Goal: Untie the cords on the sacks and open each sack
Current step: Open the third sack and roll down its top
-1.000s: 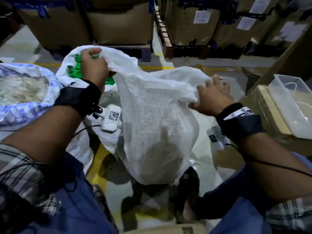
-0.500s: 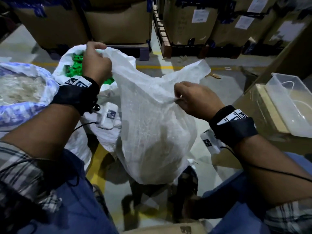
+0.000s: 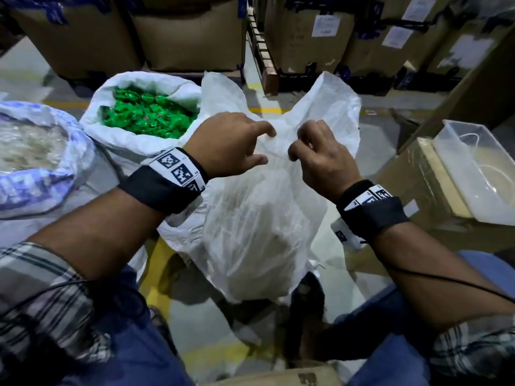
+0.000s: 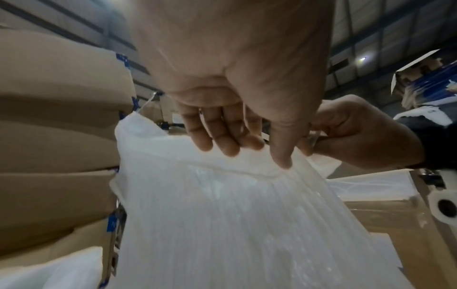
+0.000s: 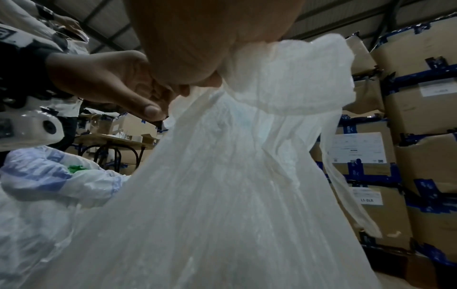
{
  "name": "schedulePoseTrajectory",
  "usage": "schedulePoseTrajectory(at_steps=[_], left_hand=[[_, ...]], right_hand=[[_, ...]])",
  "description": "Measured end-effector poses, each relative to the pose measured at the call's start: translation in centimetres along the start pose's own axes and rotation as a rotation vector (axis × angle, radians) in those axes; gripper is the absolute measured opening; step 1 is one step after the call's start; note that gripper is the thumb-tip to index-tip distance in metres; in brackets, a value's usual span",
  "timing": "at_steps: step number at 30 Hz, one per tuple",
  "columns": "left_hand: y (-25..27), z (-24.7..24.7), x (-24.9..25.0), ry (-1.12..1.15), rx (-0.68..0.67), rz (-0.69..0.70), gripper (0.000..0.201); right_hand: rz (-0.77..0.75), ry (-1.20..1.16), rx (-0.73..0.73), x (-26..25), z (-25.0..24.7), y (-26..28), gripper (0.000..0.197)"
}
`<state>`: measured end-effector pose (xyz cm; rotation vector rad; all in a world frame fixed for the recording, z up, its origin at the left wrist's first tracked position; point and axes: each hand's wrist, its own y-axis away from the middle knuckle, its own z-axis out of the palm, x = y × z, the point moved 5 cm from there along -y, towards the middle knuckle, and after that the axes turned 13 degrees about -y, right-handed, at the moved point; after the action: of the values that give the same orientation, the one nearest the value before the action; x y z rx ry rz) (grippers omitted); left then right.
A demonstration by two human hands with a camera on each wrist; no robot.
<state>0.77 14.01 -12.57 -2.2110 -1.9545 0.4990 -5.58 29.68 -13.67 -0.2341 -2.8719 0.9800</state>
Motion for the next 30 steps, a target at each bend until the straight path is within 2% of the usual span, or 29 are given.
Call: schedulePoseTrajectory(at_steps=[4,7,11,13,16,18,20,21,22,25,28,30], left_hand=[[-0.3,0.4,0.8,-0.146,0.053,0.038,0.024],[-0.7,1.0,1.5,-0.144,0.005,0.078,0.013],[-0.6,1.9,1.4,-0.131,0.005,-0.042,0.013],[-0.6,2.2,1.0,-0.143,-0.002,-0.066,0.013],[-0.9,2.7,0.7,-0.107,0.001,-0.012,0.014],[-0.9,2.9,0.8,-0.045,-0.022,0.004,0.013],[-0.7,2.7,1.1,0.077,-0.042,0.012,0.009],[-0.6,2.7,1.2,0.153,-0.068,0.020,0.009],[-0.4,2.9,1.4,0.227,-0.098,0.028,0.011],[0.1,3.3,1.5,0.346,-0.161,-0.009,0.026],[-0.3,2.8,1.0,0.370,-0.079,-0.094,0.027],[-0.7,2.5,0.9,0.320,-0.062,-0.105,0.037]], right_hand=[[-0.076,-0.054,0.035,-0.4,0.2,0.0,0.028],[-0.026,-0.148,-0.077,-0.6,1.0,0.0,0.024],[0.022,-0.280,-0.210,0.2,1.2,0.5,0.023],[0.113,-0.460,-0.221,0.9,0.8,0.8,0.023],[0.366,-0.710,-0.147,2.3,0.3,1.2,0.012],[0.526,-0.816,-0.121,3.2,0.5,1.3,0.025],[0.589,-0.766,-0.175,4.0,0.6,1.4,0.046],[0.585,-0.681,-0.212,4.4,0.6,1.4,0.048],[0.558,-0.587,-0.241,4.6,0.5,1.4,0.043],[0.428,-0.431,-0.265,4.1,0.4,1.3,0.015],[0.321,-0.289,-0.247,2.9,0.7,1.3,0.011],[0.153,-0.153,-0.213,1.7,0.5,1.0,0.010]])
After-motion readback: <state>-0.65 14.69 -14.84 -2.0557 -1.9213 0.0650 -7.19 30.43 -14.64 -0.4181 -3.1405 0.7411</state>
